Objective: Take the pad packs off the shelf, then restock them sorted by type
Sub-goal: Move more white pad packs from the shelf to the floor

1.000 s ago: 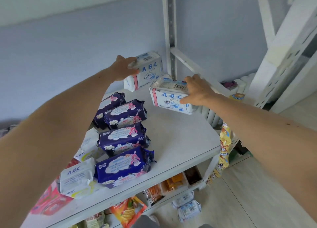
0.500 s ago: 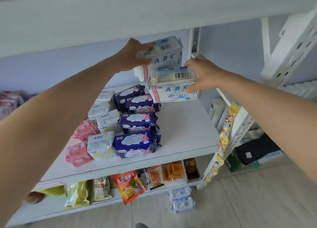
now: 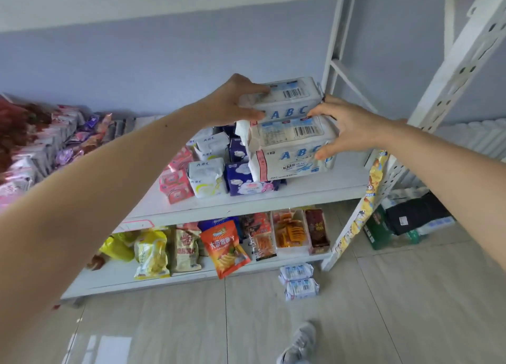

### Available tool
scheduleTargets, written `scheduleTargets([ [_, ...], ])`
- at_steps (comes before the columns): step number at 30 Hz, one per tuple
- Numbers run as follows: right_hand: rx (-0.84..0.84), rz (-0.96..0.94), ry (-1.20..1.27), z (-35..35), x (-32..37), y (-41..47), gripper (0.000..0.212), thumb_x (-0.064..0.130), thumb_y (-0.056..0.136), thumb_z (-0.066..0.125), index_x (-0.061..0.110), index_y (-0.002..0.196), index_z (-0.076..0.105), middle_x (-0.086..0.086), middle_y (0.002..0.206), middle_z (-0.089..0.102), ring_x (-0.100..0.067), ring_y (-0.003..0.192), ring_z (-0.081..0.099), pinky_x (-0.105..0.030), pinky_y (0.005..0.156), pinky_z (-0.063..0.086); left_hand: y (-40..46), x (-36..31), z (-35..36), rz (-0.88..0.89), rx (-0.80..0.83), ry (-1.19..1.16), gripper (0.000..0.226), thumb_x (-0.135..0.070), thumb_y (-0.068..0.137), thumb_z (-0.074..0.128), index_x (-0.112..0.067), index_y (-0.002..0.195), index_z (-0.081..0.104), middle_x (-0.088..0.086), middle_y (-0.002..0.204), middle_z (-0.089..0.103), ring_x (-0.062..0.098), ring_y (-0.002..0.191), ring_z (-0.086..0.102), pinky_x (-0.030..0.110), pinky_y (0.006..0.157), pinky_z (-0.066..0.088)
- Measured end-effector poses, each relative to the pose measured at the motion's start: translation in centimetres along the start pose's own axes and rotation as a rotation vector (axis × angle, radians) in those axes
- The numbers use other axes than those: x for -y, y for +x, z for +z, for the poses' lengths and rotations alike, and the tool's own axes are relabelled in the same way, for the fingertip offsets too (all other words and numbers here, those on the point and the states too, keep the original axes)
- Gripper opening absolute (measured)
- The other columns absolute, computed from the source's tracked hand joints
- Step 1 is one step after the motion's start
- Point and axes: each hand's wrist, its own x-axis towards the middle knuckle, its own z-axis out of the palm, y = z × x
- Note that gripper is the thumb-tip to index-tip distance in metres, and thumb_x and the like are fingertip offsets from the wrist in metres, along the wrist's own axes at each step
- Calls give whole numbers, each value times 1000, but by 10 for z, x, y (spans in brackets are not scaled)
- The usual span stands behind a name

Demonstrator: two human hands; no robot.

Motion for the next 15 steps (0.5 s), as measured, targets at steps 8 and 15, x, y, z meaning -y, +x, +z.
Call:
scheduleTargets([
  [8, 38, 29, 71, 77, 31, -74, 87, 25, 58, 90, 18, 134, 49, 0, 144, 32, -5, 124, 32, -17, 103, 22, -98, 4, 47, -71, 120, -69, 55, -39, 82, 69, -40, 133, 48, 1, 131, 34, 11, 115, 34, 24, 96, 29],
  [15, 148, 98, 150, 142, -8, -119, 88, 28, 57, 91, 20, 133, 48, 3, 145, 24, -13, 132, 30, -28, 111, 25, -133, 6, 130, -120, 195, -156, 56, -37, 81, 71, -40, 132, 49, 0, 130, 36, 14, 114, 39, 23, 94, 31],
])
